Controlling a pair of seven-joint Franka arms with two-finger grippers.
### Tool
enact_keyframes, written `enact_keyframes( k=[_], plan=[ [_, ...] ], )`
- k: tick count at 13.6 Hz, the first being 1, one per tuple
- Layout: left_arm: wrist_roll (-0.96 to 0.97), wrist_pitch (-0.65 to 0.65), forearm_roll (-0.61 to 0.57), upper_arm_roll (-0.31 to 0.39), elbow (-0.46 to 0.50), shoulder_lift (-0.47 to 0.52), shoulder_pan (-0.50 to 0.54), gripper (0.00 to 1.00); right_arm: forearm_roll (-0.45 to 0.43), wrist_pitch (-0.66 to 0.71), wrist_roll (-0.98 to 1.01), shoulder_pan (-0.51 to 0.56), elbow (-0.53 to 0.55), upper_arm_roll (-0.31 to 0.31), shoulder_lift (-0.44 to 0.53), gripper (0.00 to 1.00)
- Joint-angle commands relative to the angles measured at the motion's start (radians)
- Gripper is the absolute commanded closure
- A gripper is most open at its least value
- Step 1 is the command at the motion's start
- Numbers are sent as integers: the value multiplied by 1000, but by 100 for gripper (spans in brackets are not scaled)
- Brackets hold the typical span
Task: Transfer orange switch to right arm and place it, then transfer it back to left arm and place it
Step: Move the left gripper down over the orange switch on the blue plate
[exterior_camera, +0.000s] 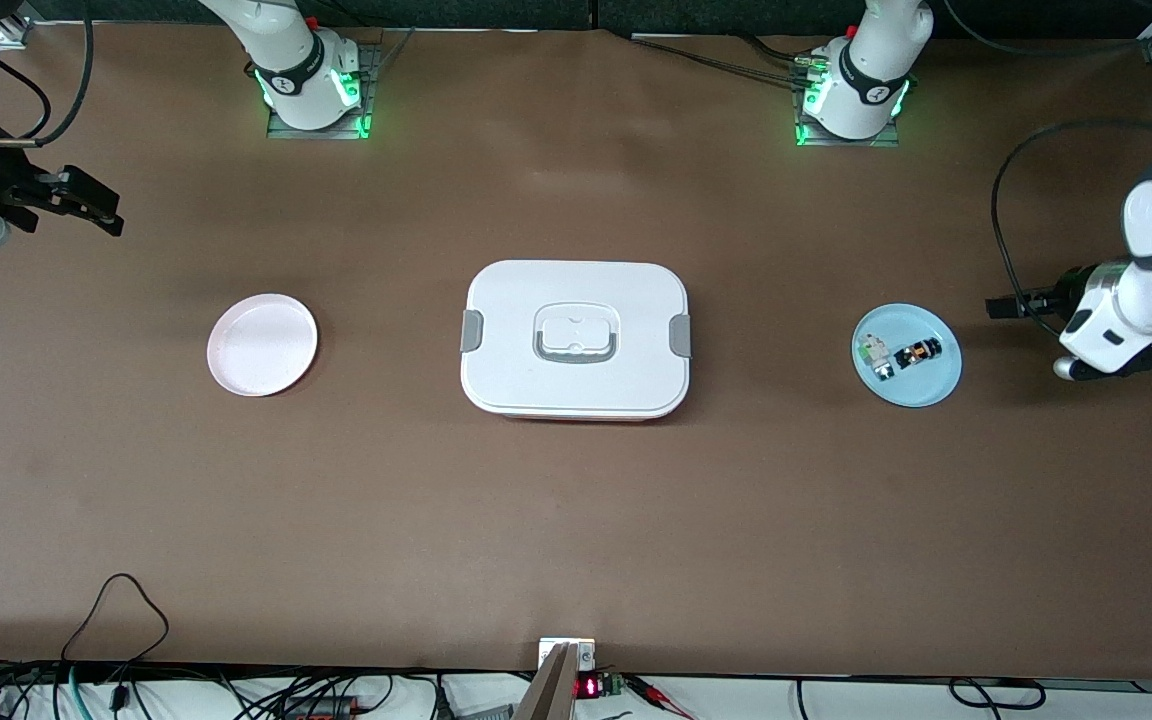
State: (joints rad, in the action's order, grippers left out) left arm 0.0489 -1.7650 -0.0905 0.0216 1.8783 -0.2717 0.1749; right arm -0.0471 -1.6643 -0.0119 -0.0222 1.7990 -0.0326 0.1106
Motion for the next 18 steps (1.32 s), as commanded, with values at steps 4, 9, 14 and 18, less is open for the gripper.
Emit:
enact_keyframes(
  k=[4,9,14,18],
  plan=[
    [201,21,-23,-18,-7,-43,-17,0,13,6,9,-10,-9,0,1,0],
    [296,-134,84,-48,-5,-161,-15,0,1,9,-5,-36,-9,0,1,0],
    [296,-221,101,-55,-5,-234,-15,0,13,6,-7,-31,-38,-1,0,0],
    [286,-255,127,-60,-2,-264,-15,0,13,8,0,-39,-43,0,-6,0]
  ],
)
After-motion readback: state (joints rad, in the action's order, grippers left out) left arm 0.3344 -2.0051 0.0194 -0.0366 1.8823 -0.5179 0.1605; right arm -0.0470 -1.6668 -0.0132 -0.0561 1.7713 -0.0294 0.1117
